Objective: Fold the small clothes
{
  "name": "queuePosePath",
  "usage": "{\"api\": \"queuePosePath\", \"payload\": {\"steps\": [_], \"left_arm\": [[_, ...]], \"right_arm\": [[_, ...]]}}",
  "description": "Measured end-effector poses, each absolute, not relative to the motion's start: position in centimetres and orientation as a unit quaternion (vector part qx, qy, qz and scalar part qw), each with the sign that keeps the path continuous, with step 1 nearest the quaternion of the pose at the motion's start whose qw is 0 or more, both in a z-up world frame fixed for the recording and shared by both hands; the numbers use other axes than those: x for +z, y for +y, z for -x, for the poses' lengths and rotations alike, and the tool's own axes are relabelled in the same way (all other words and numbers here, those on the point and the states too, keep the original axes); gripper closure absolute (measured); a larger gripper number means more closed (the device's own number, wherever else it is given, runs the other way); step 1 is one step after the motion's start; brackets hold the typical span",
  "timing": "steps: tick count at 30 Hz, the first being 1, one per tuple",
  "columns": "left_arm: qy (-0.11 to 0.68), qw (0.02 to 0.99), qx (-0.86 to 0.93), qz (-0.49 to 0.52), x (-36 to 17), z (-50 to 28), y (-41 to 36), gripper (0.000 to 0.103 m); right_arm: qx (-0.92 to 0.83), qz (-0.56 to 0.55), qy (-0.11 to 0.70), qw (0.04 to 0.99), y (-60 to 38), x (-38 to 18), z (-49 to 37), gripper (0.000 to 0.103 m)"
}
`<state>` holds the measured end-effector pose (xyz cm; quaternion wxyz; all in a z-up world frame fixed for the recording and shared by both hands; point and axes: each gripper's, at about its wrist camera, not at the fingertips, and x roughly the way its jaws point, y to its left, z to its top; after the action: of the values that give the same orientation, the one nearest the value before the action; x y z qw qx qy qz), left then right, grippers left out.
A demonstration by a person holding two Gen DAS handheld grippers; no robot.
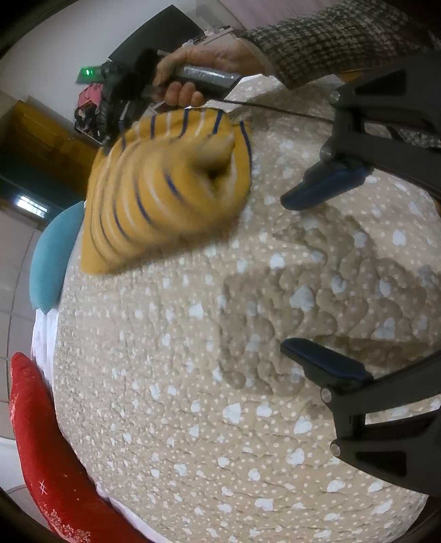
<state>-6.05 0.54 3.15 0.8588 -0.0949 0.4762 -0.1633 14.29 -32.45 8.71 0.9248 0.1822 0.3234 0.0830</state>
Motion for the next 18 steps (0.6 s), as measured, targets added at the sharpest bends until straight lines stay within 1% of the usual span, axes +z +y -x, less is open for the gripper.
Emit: {"api": "queuePosePath", "payload": {"steps": [3,5,6,7,10,12,15,17,18], "left_arm": [[0.484,0.854,-0.165,0.096,2.6,6.0,0.3,0.026],[0.489,0.851,-0.167,0.094,2.3,6.1,0.2,0.026],[0.489,0.852,-0.166,0.091,2.3,6.2,0.1,0.026],[0.488,0.852,-0.167,0.09,2.3,6.3,0.2,0.026],[0.481,0.856,-0.166,0.091,2.7,6.5,0.5,0.026],[0.475,0.859,-0.164,0.094,3.2,6.8,0.7,0.026],[0.467,0.862,-0.169,0.106,4.0,6.7,1.0,0.026],[0.46,0.864,-0.175,0.11,4.9,6.5,0.7,0.026],[0.454,0.866,-0.178,0.109,5.5,6.2,0.4,0.026]], "right_arm": [[0.027,-0.156,0.371,0.915,-33.3,6.0,-15.9,0.094],[0.042,-0.155,0.414,0.896,-33.1,3.4,-16.8,0.093],[0.056,-0.163,0.431,0.886,-33.1,2.4,-17.0,0.088],[0.071,-0.175,0.436,0.88,-33.3,1.8,-16.9,0.086],[0.106,-0.248,0.403,0.875,-35.5,2.9,-15.3,0.079],[0.112,-0.275,0.374,0.879,-37.2,4.6,-13.5,0.079],[0.115,-0.257,0.357,0.891,-37.9,6.7,-11.0,0.079],[0.139,-0.24,0.353,0.893,-37.1,8.2,-9.5,0.084],[0.152,-0.23,0.352,0.895,-36.4,8.4,-8.6,0.091]]}}
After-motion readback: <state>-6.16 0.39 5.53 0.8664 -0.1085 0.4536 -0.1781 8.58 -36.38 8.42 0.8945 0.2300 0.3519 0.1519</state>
